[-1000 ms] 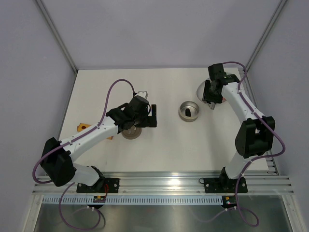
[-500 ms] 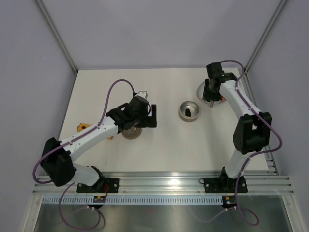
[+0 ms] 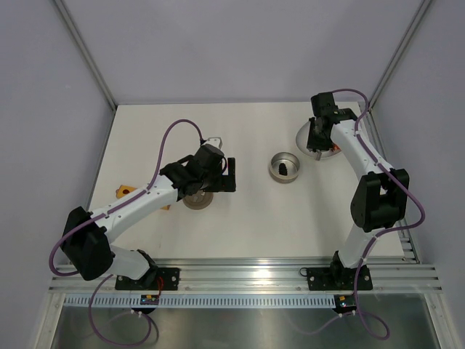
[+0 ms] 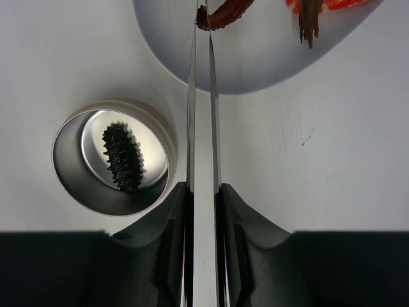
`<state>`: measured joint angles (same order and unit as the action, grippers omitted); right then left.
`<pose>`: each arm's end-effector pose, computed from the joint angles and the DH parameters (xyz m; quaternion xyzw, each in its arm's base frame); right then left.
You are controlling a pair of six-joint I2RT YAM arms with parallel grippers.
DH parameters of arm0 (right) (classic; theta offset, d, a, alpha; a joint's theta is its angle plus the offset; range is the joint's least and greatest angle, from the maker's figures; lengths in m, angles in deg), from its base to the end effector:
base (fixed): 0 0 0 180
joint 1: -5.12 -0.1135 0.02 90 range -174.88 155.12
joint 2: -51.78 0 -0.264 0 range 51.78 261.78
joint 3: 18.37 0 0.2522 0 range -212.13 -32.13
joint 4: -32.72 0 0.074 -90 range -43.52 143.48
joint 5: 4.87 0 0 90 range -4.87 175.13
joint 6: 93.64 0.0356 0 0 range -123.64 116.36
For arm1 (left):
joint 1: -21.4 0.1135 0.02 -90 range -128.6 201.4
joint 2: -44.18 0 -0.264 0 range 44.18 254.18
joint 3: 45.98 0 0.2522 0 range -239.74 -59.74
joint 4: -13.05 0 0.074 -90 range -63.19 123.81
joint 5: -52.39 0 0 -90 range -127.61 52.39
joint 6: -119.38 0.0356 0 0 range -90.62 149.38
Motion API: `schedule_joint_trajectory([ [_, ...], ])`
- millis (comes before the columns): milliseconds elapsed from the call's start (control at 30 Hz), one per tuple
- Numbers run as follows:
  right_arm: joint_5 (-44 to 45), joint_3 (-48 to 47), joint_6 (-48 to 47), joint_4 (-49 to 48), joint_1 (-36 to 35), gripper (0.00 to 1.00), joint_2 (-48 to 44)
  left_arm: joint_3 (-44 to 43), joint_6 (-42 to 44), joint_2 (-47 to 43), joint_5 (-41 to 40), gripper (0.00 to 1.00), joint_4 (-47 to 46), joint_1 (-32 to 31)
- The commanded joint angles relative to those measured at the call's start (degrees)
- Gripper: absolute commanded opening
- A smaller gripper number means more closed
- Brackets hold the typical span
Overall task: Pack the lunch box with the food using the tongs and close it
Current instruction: Pick up the fake food from the plate.
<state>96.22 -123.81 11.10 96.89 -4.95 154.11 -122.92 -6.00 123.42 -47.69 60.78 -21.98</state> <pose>0.3762 0.0599 0.2898 0.0634 0.9620 -0.0380 0.2630 0.2171 -0.1966 0.2792 0.0354 0.9360 -0.1522 0.3155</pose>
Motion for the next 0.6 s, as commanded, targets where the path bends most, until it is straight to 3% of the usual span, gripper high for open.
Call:
schedule_joint_trajectory([
  [0, 1.74, -3.24, -0.42, -0.14, 0.31, 0.18, -2.74, -0.28, 0.92, -0.23, -0.37, 0.99, -1.19, 0.31],
  [367, -6.87, 0.36, 2.04, -0.23, -0.48, 0.17, -12.66, -0.98, 1.10, -0.14, -1.07, 0.99, -0.58, 0.31],
  [567, -6.87, 5.45, 3.36, 0.13, -5.92, 0.17, -19.25, -2.39, 1.54, -0.49, -1.60, 0.99, 0.91, 0.31],
])
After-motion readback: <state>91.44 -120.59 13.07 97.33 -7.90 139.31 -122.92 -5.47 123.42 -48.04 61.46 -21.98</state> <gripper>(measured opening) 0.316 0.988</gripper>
